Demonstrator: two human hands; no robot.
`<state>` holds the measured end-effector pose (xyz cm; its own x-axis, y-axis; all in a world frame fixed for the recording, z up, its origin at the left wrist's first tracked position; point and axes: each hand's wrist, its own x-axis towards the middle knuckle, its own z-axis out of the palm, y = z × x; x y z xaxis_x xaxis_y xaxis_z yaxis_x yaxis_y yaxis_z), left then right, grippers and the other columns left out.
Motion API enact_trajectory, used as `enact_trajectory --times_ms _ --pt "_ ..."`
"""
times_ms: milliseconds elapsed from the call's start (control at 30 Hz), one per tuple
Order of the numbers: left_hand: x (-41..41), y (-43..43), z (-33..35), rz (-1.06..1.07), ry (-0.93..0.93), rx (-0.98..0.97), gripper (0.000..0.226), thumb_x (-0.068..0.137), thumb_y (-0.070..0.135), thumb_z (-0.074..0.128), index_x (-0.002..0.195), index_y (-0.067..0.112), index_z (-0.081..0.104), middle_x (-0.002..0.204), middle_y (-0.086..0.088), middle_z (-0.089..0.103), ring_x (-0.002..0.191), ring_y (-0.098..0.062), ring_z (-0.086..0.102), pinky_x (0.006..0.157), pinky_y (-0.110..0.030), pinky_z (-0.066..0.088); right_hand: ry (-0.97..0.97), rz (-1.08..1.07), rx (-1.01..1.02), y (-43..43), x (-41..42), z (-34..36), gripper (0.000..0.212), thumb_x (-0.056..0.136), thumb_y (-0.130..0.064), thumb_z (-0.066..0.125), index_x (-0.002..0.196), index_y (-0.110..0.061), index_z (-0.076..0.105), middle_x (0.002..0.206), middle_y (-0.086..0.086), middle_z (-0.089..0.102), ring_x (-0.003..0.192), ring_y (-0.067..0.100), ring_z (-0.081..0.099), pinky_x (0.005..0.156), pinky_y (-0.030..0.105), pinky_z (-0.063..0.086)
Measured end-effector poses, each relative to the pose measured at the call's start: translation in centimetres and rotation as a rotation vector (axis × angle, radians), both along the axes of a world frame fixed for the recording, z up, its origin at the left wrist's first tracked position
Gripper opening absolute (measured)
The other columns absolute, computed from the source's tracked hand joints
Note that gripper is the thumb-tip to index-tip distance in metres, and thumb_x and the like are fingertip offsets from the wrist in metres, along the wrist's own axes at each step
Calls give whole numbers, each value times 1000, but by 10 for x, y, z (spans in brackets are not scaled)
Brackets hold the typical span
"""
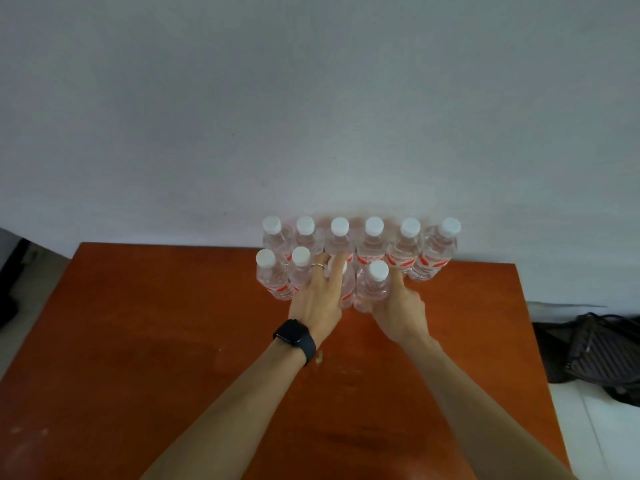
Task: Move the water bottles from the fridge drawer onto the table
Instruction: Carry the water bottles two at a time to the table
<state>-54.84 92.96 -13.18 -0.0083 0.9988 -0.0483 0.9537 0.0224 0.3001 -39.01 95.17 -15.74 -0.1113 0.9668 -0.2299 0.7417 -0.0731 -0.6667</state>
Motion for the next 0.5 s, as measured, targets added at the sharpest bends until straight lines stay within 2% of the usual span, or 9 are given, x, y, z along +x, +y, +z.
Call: enact_trajectory --times_ms 67,233,333,500 --pt "-1 3 0 7 -4 -3 88 81 -12 62 149 25 20 138 -20 46 83 -27 67 63 -25 54 6 -5 -3 2 -5 -1 79 85 -28 77 147 -19 27 110 8 72 92 34 70 75 38 53" --pt "-5 7 4 0 14 9 88 80 -14 60 151 21 23 143 -22 41 88 -29 66 61 -22 48 -5 -12 -24 10 -12 0 80 89 -31 72 150 -17 23 113 12 71 95 36 68 80 44 55" --pt "-6 5 0 -34 15 28 90 79 -15 59 149 24 18 136 -20 48 96 -28 62 65 -25 56 -25 -17 -25 12 -13 1 77 89 -36 70 146 -16 23 115 13 70 96 36 68 82 46 55" --pt "-10 5 -1 -41 -34 5 93 80 -15 60 152 27 17 142 -18 43 94 -27 65 68 -27 58 28 -50 -45 14 -14 -2 82 86 -38 73 149 -23 22 122 6 68 100 31 68 83 45 57"
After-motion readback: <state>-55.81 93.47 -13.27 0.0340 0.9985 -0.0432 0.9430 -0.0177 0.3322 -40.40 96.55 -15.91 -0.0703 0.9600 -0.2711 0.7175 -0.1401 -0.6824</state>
